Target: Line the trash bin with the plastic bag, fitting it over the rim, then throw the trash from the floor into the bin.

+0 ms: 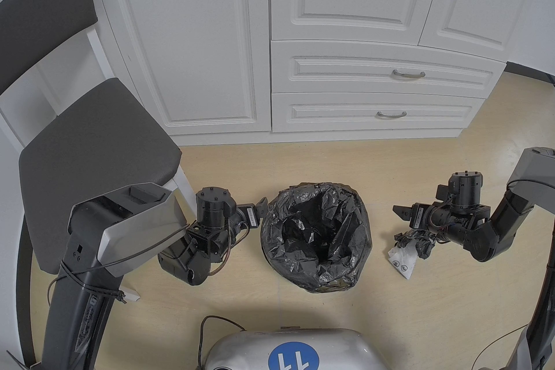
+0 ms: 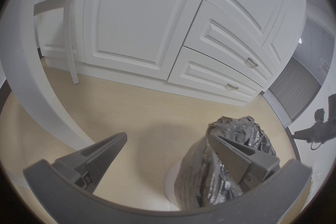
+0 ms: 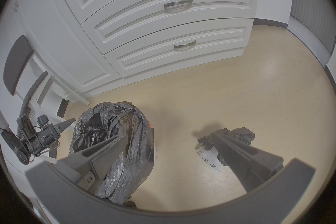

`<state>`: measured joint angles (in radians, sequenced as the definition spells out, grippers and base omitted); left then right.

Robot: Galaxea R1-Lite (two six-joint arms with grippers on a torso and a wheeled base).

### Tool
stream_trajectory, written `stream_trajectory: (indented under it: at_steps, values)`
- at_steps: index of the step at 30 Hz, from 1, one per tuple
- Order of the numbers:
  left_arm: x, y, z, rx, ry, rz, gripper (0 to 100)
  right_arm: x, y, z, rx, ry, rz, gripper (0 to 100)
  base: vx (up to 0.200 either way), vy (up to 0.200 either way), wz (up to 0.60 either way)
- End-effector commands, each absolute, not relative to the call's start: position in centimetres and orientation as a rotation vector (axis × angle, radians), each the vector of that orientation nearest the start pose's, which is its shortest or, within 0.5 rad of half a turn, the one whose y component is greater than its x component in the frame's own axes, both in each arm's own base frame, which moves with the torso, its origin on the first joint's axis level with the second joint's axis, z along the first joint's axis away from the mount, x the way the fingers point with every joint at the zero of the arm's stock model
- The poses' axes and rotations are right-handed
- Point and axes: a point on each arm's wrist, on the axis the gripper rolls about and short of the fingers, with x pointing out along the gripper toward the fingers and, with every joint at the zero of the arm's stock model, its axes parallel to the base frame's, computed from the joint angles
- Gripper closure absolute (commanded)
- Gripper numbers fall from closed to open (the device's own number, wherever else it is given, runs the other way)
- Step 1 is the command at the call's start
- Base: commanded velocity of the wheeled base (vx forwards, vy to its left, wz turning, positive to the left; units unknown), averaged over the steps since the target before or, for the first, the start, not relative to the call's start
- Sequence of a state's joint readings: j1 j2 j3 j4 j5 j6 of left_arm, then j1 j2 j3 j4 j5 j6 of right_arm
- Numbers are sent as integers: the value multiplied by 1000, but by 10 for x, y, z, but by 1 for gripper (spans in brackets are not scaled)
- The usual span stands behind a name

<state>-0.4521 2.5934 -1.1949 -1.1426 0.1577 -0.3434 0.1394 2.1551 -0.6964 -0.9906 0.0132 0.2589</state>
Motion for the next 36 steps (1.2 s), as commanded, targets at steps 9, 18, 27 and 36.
stream_trajectory:
  at_steps: [9, 18, 27, 36]
  values:
    - [408, -206, -46, -239, 335, -270, 0, 348, 49, 37, 224, 490, 88, 0, 0, 0, 0]
    - [412, -199, -55, -235, 362, -254, 0, 349, 48, 37, 224, 489, 84, 0, 0, 0, 0]
    - [412, -200, -61, -235, 390, -258, 0, 349, 47, 36, 225, 493, 85, 0, 0, 0, 0]
    - [413, -200, -48, -259, 364, -259, 0, 348, 47, 38, 225, 487, 86, 0, 0, 0, 0]
